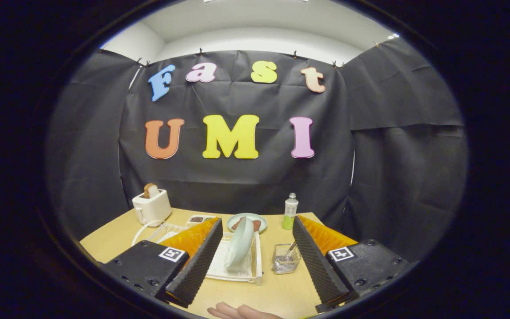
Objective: Take the plate from the dish rack, then take the spoon from the basket and place it into the plate.
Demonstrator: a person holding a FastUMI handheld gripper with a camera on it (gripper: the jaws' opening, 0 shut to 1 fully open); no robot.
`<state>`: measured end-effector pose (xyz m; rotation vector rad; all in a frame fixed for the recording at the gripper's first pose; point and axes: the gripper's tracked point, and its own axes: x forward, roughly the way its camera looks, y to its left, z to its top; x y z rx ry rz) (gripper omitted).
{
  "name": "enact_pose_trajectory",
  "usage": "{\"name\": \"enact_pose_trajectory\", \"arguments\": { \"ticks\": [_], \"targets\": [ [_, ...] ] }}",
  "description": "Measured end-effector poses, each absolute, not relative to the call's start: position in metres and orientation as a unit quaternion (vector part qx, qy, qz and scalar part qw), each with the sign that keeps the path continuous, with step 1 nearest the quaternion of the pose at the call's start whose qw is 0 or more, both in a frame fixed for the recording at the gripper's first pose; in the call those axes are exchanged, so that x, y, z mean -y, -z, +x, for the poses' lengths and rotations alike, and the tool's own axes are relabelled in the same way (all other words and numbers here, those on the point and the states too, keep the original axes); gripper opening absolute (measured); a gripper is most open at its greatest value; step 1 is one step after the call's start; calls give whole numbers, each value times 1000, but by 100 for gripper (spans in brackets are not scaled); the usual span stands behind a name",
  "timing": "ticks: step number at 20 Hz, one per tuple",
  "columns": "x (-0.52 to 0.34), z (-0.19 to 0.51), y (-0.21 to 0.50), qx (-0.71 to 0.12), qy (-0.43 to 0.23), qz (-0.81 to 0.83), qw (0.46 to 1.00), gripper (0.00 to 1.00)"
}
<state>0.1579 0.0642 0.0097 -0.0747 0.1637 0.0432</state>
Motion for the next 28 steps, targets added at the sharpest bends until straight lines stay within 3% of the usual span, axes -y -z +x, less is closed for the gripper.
{"name": "enact_pose_trajectory", "arguments": {
  "ticks": [9, 14, 22, 26, 28],
  "targets": [
    [-74, 285, 53, -276, 8, -49, 960, 100],
    [-95, 312, 67, -388, 19, -98, 916, 97],
    [-94, 332, 78, -455, 96, -157, 871, 91],
    [-82, 338, 79, -473, 129, -168, 855, 76],
    [-79, 338, 89, -482, 135, -162, 850, 57]
  ]
}}
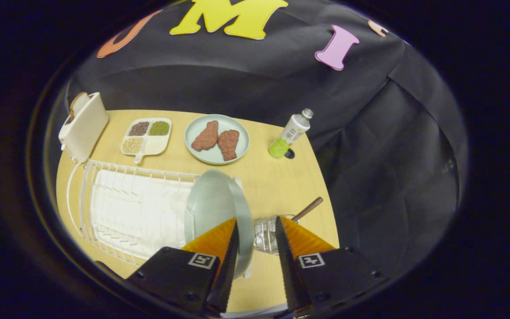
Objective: Take the plate from the dish rack, then take the spoon from the basket and place it into the plate.
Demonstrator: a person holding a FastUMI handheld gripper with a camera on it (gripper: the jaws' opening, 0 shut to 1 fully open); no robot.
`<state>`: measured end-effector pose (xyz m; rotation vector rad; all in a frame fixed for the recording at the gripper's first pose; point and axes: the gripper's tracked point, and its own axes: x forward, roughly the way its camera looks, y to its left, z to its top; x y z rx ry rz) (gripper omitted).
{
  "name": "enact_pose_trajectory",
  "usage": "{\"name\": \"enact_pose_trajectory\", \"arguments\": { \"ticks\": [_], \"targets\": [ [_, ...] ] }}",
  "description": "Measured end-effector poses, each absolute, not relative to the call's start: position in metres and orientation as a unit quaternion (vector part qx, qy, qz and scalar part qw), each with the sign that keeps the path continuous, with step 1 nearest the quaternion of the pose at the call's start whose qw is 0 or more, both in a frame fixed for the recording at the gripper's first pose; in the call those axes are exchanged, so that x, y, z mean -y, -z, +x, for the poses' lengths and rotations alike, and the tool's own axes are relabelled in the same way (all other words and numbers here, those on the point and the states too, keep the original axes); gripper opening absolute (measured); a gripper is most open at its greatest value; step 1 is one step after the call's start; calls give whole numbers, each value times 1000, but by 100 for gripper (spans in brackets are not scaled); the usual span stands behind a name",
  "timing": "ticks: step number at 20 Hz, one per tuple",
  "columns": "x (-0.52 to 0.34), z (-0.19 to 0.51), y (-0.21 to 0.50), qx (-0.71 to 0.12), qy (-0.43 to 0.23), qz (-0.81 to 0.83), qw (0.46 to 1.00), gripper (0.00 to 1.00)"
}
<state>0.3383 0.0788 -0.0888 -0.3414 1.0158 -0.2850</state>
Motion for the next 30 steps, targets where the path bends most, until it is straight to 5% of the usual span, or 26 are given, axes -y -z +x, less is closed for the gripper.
{"name": "enact_pose_trajectory", "arguments": {
  "ticks": [4, 10, 22, 30],
  "targets": [
    [-91, 335, 89, -496, 135, -155, 843, 21],
    [-87, 333, 74, -470, 189, -180, 843, 11],
    [-115, 319, 31, -353, 275, -307, 840, 10],
    [-136, 257, 35, -333, 167, -164, 913, 10]
  ]
}}
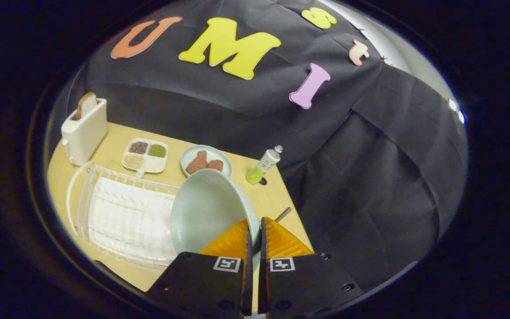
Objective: Take the plate from the dish rack, then take the spoon from the basket and place it into the plate.
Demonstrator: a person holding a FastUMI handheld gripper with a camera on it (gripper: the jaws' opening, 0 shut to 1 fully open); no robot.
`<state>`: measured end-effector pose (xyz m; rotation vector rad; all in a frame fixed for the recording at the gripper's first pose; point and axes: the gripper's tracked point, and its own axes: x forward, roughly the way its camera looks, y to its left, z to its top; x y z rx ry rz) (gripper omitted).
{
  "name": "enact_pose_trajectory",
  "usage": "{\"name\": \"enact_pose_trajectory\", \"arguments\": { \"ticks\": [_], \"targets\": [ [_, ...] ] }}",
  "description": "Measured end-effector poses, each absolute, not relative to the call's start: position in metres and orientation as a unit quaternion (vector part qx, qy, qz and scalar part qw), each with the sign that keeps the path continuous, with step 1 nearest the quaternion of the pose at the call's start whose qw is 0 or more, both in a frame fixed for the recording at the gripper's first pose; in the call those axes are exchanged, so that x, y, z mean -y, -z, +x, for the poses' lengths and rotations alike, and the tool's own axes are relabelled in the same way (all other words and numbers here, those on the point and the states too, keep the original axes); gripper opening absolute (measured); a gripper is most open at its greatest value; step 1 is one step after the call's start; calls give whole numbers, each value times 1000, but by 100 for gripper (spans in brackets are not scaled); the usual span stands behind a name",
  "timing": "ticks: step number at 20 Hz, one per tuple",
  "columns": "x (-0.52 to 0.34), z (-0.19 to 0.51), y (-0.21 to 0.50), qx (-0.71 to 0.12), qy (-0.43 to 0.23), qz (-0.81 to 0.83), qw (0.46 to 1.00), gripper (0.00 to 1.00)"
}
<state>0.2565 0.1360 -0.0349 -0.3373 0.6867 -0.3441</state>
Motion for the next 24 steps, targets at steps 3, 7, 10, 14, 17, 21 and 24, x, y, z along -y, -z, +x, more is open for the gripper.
{"name": "enact_pose_trajectory", "arguments": {
  "ticks": [3, 7, 10, 14, 17, 21, 24],
  "targets": [
    [-129, 220, 52, -341, 108, -83, 930, 10],
    [-109, 177, 81, -326, 49, -15, 944, 10],
    [-94, 145, 119, -342, 9, 41, 939, 10],
    [-84, 114, 173, -388, -43, 95, 916, 10],
    [-80, 104, 209, -416, -60, 105, 901, 10],
    [-74, 103, 234, -434, -56, 110, 892, 10],
    [-69, 108, 252, -446, -44, 97, 889, 11]
  ]
}}
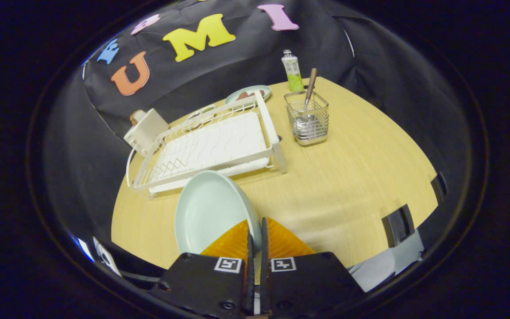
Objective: Take the plate from the dish rack, then take the spoon from the basket and place it into the plate.
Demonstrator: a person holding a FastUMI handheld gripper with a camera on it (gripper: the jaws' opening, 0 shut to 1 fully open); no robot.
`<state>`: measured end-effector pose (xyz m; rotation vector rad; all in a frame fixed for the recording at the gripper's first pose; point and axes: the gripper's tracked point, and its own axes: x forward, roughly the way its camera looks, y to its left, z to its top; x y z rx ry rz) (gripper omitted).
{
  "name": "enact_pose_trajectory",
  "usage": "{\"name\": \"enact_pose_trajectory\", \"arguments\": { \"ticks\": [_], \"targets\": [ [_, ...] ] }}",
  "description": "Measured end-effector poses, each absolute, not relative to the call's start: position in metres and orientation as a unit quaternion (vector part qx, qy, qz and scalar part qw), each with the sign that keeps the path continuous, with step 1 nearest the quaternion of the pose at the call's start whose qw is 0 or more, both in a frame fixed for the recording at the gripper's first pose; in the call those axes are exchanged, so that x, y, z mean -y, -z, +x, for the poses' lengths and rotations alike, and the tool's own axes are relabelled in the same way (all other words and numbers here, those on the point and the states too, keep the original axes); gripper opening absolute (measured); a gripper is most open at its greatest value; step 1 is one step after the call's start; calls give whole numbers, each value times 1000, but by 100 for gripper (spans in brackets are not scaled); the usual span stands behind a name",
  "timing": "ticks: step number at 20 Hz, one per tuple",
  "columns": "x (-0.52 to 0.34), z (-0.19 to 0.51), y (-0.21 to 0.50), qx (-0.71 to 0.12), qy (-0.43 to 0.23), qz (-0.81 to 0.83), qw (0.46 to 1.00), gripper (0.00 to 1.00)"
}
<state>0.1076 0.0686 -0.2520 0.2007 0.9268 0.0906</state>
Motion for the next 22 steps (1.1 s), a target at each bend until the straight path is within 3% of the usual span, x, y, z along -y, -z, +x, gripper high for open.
{"name": "enact_pose_trajectory", "arguments": {
  "ticks": [11, 17, 19, 21, 22],
  "targets": [
    [-33, 123, 299, -480, -22, 105, 871, 9],
    [-21, 134, 286, -444, -29, 109, 889, 10],
    [-5, 145, 273, -407, -13, 96, 908, 17],
    [15, 159, 252, -358, 3, 77, 931, 33],
    [26, 167, 240, -332, 13, 65, 941, 50]
  ]
}}
